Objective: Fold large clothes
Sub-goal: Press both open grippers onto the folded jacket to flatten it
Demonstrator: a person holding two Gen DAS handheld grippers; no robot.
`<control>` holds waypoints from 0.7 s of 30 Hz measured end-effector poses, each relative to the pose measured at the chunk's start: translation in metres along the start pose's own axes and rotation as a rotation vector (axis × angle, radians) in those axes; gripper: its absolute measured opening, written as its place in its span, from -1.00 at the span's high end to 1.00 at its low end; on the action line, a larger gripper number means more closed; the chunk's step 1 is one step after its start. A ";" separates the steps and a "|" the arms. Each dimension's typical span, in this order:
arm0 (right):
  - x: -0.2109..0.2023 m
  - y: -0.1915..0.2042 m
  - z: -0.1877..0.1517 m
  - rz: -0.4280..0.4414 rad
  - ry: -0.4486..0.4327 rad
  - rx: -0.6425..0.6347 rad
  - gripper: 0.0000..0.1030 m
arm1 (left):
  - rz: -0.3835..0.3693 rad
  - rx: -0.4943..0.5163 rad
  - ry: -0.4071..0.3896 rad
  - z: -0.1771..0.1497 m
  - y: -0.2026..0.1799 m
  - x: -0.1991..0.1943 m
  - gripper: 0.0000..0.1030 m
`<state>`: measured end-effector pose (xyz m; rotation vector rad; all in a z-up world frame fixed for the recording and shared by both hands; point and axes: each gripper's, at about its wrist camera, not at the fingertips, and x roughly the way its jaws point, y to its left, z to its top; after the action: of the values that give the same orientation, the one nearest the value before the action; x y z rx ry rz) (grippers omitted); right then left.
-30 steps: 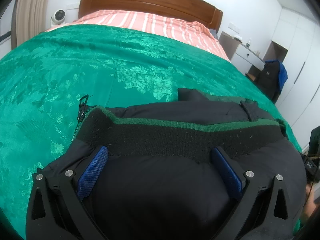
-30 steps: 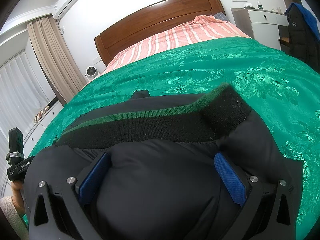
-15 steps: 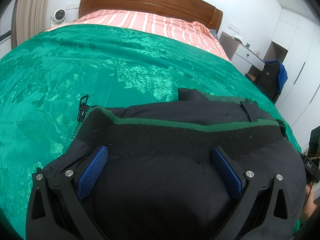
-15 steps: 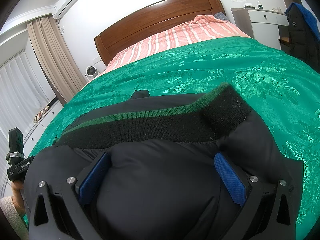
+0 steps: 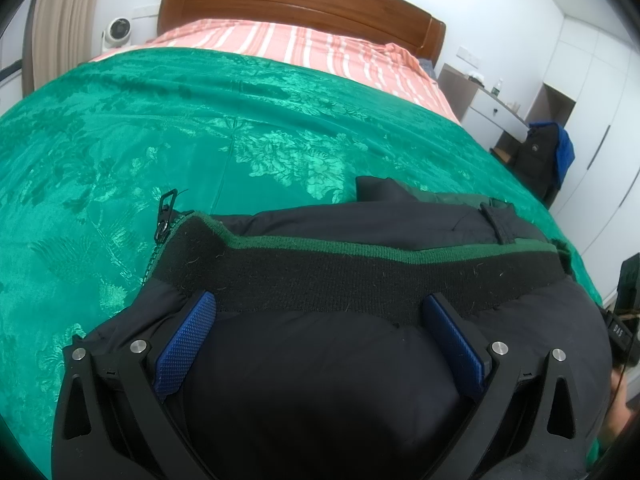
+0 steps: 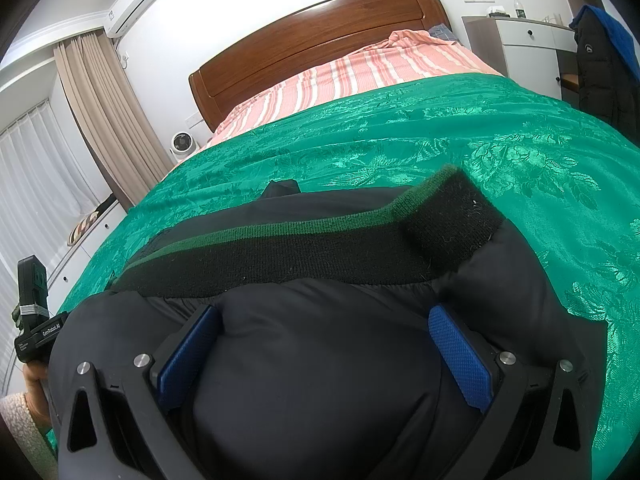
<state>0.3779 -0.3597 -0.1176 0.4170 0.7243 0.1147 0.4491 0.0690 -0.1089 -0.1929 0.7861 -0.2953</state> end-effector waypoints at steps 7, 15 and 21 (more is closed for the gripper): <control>0.000 0.000 0.000 0.000 0.000 0.000 -0.99 | 0.000 0.000 0.000 0.000 0.000 0.000 -0.99; -0.001 0.000 0.000 -0.001 0.001 0.001 -0.99 | 0.009 0.005 0.003 0.001 -0.001 0.000 -0.99; 0.002 0.000 0.001 -0.002 0.015 0.000 -0.99 | 0.133 0.063 0.128 0.023 -0.028 -0.013 -0.92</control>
<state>0.3802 -0.3598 -0.1181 0.4159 0.7398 0.1164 0.4520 0.0479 -0.0766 -0.0624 0.9114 -0.2071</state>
